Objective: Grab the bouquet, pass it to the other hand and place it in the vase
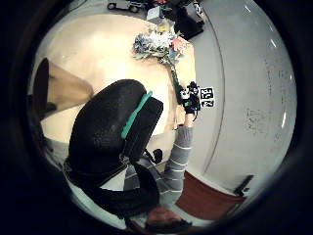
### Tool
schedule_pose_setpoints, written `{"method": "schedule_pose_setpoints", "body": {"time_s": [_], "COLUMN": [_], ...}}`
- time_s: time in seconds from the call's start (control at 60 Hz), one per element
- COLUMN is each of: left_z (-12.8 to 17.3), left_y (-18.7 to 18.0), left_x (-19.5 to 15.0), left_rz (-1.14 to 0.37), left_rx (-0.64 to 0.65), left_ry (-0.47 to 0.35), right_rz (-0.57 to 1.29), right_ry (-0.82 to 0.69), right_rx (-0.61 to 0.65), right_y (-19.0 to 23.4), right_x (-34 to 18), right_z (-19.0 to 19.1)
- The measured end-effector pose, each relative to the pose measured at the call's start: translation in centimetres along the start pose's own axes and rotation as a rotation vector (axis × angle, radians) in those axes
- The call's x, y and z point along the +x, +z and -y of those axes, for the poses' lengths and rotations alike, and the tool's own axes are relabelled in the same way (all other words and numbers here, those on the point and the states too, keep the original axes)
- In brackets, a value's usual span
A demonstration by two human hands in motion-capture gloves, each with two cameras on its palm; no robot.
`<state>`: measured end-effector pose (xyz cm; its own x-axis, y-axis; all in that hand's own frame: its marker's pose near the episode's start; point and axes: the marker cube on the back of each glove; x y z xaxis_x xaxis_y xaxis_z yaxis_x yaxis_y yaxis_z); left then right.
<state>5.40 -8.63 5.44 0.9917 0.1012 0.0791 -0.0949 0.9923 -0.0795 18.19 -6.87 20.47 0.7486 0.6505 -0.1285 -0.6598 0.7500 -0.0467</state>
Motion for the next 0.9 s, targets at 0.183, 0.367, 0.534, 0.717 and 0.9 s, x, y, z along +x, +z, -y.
{"method": "schedule_pose_setpoints", "body": {"time_s": [0.183,0.367,0.534,0.717,0.9], "left_z": [-5.0,-4.5,-4.2,-4.2,-3.6], "left_y": [-1.2,-0.6,0.4,2.3,4.0], "left_x": [0.2,0.0,0.3,1.3,2.5], "left_rz": [0.009,0.004,-0.012,-0.08,-0.093], "left_rx": [-0.036,-0.035,-0.06,-0.139,-0.133], "left_ry": [-0.049,-0.024,-0.018,-0.008,0.037], "right_rz": [-0.058,-0.119,-0.167,-0.111,-0.079], "right_ry": [-0.036,-0.005,-0.008,0.06,-0.01], "right_rx": [0.089,0.006,0.081,0.089,0.173], "right_y": [1.2,2.9,3.4,4.0,3.7], "right_x": [-1.2,-0.9,-0.7,0.0,-0.3], "right_z": [1.0,1.0,2.0,1.6,1.7]}}
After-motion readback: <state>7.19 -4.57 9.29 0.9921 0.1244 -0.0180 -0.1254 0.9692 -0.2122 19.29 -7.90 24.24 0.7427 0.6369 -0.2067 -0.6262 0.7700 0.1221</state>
